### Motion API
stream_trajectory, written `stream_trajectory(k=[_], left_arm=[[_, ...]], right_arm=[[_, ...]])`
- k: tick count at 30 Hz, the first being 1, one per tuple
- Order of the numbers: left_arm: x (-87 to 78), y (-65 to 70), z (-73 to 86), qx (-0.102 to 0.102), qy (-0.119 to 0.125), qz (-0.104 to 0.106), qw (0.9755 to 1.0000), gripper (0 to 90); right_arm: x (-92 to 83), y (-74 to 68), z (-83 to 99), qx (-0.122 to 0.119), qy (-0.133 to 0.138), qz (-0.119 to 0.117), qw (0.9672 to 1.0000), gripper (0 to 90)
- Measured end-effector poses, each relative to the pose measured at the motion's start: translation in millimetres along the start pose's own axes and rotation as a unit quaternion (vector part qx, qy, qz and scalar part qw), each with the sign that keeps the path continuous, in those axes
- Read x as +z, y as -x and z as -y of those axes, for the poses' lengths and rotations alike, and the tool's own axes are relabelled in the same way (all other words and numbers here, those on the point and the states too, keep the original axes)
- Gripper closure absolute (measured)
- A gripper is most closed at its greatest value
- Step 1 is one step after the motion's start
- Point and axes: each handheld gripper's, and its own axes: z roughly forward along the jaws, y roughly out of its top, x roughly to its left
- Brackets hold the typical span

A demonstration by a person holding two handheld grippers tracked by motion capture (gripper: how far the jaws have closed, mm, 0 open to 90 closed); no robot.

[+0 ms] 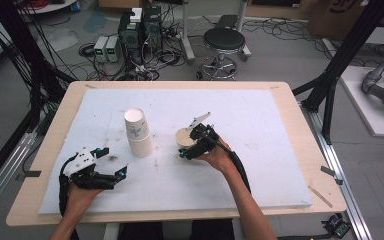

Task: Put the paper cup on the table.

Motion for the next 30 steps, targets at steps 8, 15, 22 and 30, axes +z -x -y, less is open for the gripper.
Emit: stream_trajectory(k=[8,15,22,30], left_arm=[[-0.6,-0.1,0.2,0.000,0.001,0.001,1.0000,1.9],[-0.4,-0.3,0.1,-0.001,0.000,0.000,1.0000,1.9],[-1.1,-0.6,0.5,-0.007,0.004,-0.004,1.0000,1.9],[-1.5,-0.7,0.4,-0.007,0.005,-0.007,0.9999,1.9]], right_arm=[[-13.0,-3.5,13.7,0.008,0.023,0.007,0.9997,13.7],[-35.4,-8.5,42.5,0.019,0.065,0.021,0.9975,13.7],[-55.5,-8.9,82.2,0.048,0.118,0.030,0.9914,13.7],[-72.8,-10.0,117.7,0.074,0.159,0.066,0.9823,14.1]])
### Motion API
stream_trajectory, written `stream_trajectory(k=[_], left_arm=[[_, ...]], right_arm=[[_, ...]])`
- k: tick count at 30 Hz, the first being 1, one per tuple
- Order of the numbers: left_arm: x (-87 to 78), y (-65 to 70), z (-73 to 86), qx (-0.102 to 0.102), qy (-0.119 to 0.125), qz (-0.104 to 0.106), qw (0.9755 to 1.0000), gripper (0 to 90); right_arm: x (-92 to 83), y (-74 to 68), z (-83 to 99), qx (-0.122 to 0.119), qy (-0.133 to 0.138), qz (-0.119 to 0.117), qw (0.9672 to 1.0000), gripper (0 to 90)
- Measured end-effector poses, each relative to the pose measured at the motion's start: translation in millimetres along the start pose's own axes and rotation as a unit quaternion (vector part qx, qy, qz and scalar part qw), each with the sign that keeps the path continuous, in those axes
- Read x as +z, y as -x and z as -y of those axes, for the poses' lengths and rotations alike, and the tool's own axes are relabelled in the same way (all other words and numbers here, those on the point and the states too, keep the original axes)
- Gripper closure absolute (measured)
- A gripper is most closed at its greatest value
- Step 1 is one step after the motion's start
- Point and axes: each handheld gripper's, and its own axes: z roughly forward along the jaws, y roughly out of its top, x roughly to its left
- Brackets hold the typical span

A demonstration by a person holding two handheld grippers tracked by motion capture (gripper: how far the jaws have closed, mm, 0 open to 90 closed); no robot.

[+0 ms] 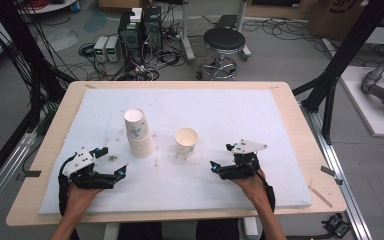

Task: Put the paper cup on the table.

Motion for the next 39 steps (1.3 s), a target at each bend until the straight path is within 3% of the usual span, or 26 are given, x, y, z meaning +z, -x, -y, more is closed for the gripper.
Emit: stream_trajectory(k=[3,7,13,23,30,39], left_arm=[[-0.3,0.0,0.1,0.000,0.002,-0.002,1.0000,1.8],[-0.8,0.3,0.5,-0.001,0.004,-0.005,1.0000,1.9],[-1.0,0.1,0.6,-0.002,0.007,-0.006,1.0000,1.8],[-1.4,0.5,0.8,0.001,0.008,-0.006,0.9999,1.9],[-2.4,-0.2,1.4,-0.004,0.013,-0.007,0.9999,1.9],[-3.7,-0.6,1.9,-0.009,0.019,-0.008,0.9997,1.8]], right_arm=[[-6.9,1.5,9.1,0.008,0.013,0.021,0.9997,14.1],[-11.3,7.6,20.0,0.032,0.028,0.029,0.9987,14.1],[-12.0,14.2,30.3,0.047,0.026,0.036,0.9979,14.5],[-13.4,13.6,33.3,0.037,0.042,0.048,0.9973,14.9],[-18.2,15.3,37.0,0.053,0.070,0.047,0.9950,15.0],[-18.6,13.7,37.6,0.046,0.072,0.049,0.9952,15.0]])
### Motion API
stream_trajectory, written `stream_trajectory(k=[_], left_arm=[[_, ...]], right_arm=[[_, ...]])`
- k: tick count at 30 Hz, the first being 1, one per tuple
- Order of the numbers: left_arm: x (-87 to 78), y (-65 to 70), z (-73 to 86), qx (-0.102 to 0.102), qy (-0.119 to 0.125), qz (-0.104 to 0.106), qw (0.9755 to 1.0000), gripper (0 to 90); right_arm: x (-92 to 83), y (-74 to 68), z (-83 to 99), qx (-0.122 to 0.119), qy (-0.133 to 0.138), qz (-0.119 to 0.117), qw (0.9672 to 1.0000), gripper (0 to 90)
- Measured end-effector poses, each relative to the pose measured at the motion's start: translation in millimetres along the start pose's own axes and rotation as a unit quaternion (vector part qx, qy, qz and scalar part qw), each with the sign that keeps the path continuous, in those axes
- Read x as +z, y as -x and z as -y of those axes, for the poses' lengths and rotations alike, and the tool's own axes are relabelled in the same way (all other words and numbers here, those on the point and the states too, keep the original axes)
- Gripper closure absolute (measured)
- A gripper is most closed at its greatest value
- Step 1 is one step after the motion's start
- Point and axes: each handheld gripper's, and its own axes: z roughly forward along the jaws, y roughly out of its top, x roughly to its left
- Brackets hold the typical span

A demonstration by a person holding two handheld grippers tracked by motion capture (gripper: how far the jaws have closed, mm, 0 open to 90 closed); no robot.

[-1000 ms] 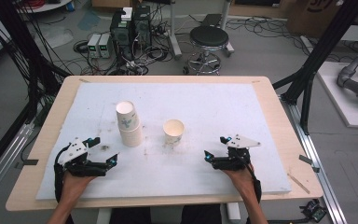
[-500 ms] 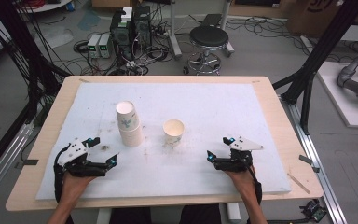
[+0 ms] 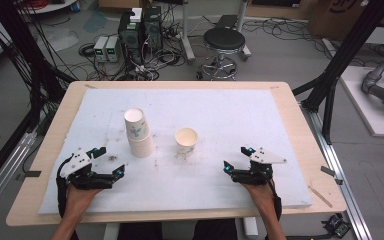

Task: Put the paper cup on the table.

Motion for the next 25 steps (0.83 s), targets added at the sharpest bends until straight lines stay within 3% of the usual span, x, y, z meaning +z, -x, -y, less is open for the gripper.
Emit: stream_trajectory(k=[25], left_arm=[[-1.6,-0.3,0.6,-0.001,0.008,-0.001,1.0000,1.9]], right_arm=[[-0.3,0.5,0.5,-0.001,0.006,0.003,1.0000,15.0]])
